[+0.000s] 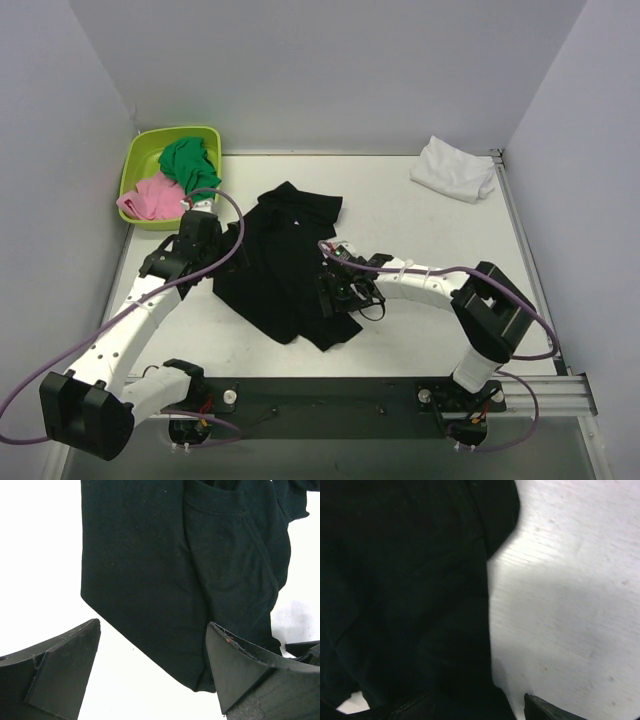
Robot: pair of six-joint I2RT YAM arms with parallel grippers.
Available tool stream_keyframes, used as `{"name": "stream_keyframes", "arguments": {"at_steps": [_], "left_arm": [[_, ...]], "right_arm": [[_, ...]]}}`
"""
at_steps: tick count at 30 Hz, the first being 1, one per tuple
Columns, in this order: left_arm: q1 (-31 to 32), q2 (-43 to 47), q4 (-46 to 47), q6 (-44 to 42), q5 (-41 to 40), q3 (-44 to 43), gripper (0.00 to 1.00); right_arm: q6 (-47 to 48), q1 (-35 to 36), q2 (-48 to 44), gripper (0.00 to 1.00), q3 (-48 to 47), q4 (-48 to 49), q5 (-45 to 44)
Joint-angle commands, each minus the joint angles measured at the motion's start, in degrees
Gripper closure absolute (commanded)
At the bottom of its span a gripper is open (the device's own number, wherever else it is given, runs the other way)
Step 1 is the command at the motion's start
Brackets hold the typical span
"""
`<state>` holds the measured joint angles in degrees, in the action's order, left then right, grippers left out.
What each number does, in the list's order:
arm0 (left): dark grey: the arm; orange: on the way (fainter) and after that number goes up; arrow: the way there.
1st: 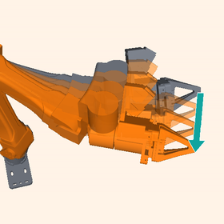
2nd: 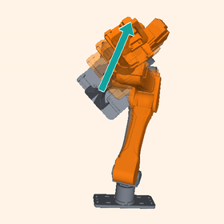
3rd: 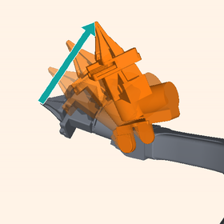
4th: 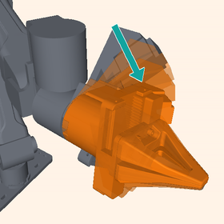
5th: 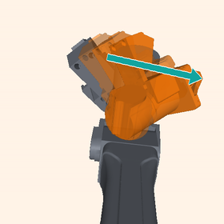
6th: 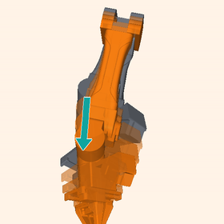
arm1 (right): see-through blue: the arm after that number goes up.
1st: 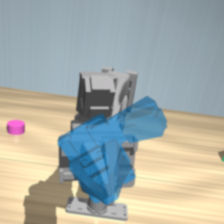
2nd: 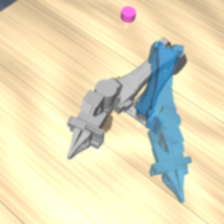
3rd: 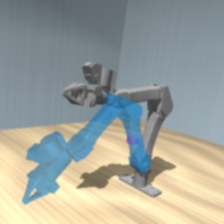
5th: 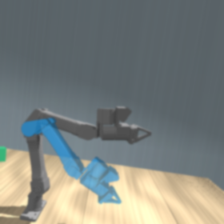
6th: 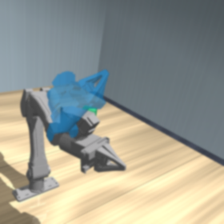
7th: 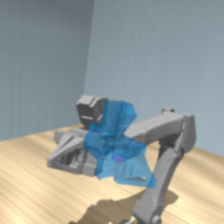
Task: Fold and stack the t-shirts
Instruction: Flatten out the tshirt
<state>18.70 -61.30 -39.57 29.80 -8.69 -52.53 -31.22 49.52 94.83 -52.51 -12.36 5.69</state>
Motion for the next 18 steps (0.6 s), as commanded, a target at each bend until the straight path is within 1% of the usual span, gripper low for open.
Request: {"name": "stream_keyframes", "arguments": {"at_steps": [1,3,6,7,8,9,12,15,16,17,18], "left_arm": [[-0.9,0.8,0.4,0.5,0.5,-0.4,0.04],[-1.2,1.0,0.0,0.5,0.6,-0.4,0.05],[-1.6,1.7,-0.3,0.4,0.6,-0.1,0.05],[-1.7,1.9,-0.4,0.4,0.6,0.0,0.05],[-1.9,2.3,-0.5,0.3,0.6,0.1,0.05],[-2.1,2.4,-0.5,0.3,0.6,0.2,0.05],[-2.6,3.0,-0.9,0.1,1.0,0.4,0.05],[-2.9,3.5,-0.8,-0.1,1.7,0.3,0.06],[-2.9,3.8,-0.7,-0.1,2.4,0.3,0.06],[-2.9,3.9,-0.5,-0.1,2.9,0.5,0.06],[-2.9,4.1,-0.2,-0.1,3.3,0.7,0.06]], "right_arm": [[-1.3,2.5,5.0,0.34,-1.8,1.6,2.0],[-1.2,3.7,6.8,0.37,-3.2,1.6,2.0],[-1.2,4.8,9.0,0.61,-4.5,1.3,1.8],[-1.3,4.9,9.2,0.80,-5.0,0.9,1.6],[-1.4,5.1,9.2,0.93,-5.1,0.8,1.1],[-1.4,5.2,9.1,1.00,-5.1,0.5,-0.1],[-0.9,5.7,6.3,1.00,-4.3,-1.1,-2.5],[0.5,5.7,1.6,1.00,-5.2,-6.0,-9.2],[1.2,5.7,-1.4,1.00,-5.9,-9.7,-13.2],[1.8,5.7,-3.1,1.00,-7.9,-11.8,-16.0],[2.2,5.6,-4.9,1.00,-9.2,-15.9,-18.4]]}}
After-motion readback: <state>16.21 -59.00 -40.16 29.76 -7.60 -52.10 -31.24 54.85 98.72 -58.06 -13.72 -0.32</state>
